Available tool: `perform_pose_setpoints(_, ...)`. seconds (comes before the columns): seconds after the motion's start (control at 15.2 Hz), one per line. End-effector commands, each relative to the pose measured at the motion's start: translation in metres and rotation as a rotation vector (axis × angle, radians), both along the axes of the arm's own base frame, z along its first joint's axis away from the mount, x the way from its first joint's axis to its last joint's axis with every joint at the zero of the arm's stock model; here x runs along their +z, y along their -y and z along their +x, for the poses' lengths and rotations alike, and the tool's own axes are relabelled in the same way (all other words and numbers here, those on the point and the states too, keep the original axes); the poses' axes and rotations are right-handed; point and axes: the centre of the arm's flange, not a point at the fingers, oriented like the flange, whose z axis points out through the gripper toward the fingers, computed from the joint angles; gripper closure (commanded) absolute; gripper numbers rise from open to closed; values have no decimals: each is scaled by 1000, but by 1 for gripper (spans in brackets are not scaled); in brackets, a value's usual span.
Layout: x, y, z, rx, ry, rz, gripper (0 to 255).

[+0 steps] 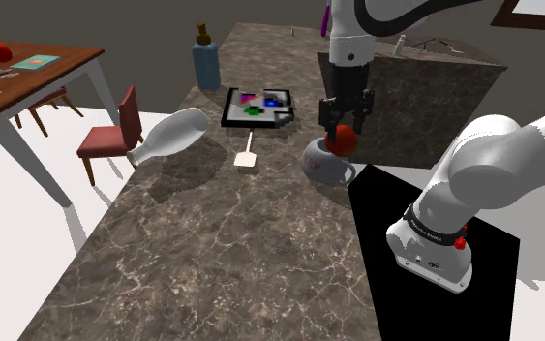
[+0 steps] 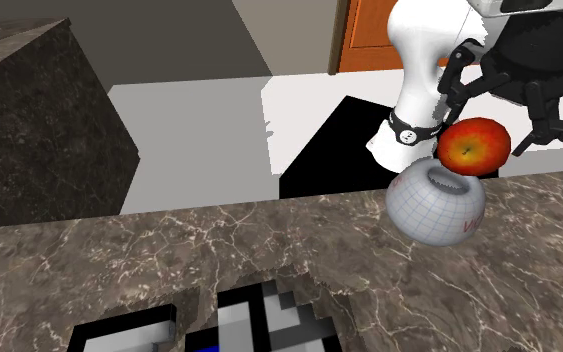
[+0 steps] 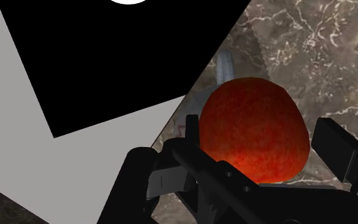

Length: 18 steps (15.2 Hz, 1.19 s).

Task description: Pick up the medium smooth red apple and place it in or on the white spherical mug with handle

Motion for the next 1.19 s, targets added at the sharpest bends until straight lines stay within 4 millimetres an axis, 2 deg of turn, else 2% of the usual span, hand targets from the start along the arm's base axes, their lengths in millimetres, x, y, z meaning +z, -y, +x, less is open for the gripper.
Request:
perform_pose_setpoints(0.0, -3, 0, -1, 1, -6, 0, 0)
perform_pose_setpoints(0.33, -2, 0, 0, 1, -6, 0, 0)
perform_pose_setpoints(0.59, 46, 4, 12, 1, -6, 0, 0)
perform_pose_setpoints(1.12, 46, 4, 12, 1, -6, 0, 0)
